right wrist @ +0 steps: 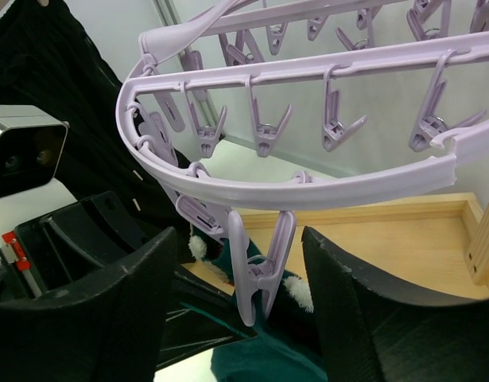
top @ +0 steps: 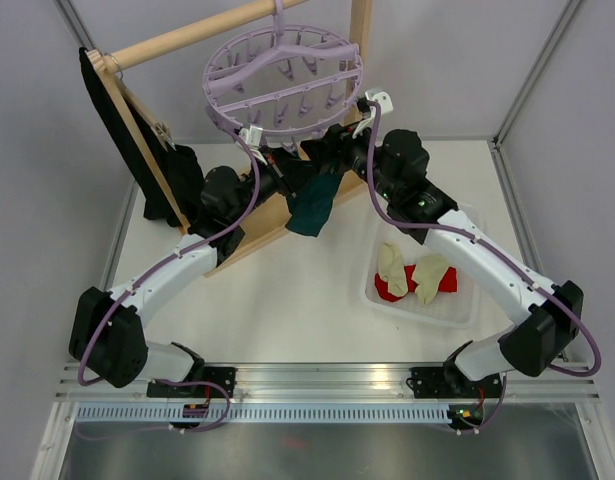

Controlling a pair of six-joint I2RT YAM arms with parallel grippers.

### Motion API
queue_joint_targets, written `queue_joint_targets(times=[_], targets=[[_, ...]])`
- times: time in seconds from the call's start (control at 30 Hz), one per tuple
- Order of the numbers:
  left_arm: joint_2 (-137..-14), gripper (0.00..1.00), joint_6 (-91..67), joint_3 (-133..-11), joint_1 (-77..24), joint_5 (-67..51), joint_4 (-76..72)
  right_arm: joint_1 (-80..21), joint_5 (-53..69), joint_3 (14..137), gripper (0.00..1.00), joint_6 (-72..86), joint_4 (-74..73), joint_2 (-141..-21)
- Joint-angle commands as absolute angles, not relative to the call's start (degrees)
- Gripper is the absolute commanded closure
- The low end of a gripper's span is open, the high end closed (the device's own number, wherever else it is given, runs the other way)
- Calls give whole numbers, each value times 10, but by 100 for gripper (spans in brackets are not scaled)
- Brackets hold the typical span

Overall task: Clip the socks to the hanger
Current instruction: Clamp the sock onto the hanger.

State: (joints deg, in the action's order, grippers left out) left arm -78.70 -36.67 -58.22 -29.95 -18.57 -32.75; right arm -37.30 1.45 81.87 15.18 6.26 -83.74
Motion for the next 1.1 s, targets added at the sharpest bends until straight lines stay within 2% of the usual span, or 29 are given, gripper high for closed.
queue_joint_targets(times=[0.0, 0.17, 0.37, 0.5, 0.77, 1.07], targets=[[-773, 98, -380, -604, -296, -199, -349, -375, 9, 838, 28, 165, 54, -811], [-773, 94, -368, -604, -296, -193, -329, -375, 4, 849, 24, 175, 19, -800], [-764, 68, -355, -596, -294, -185, -310, -376, -25, 853, 19, 185, -26, -777], [-758, 58, -348, -594, -294, -182, -301, -376, -34, 855, 16, 190, -58, -759], [-708, 47, -321, -556, -294, -141, -264, -374, -149, 794, 2, 214, -167, -666], [-668, 43, -287, -532, -294, -102, -220, -371, -242, 677, 2, 250, -273, -577]])
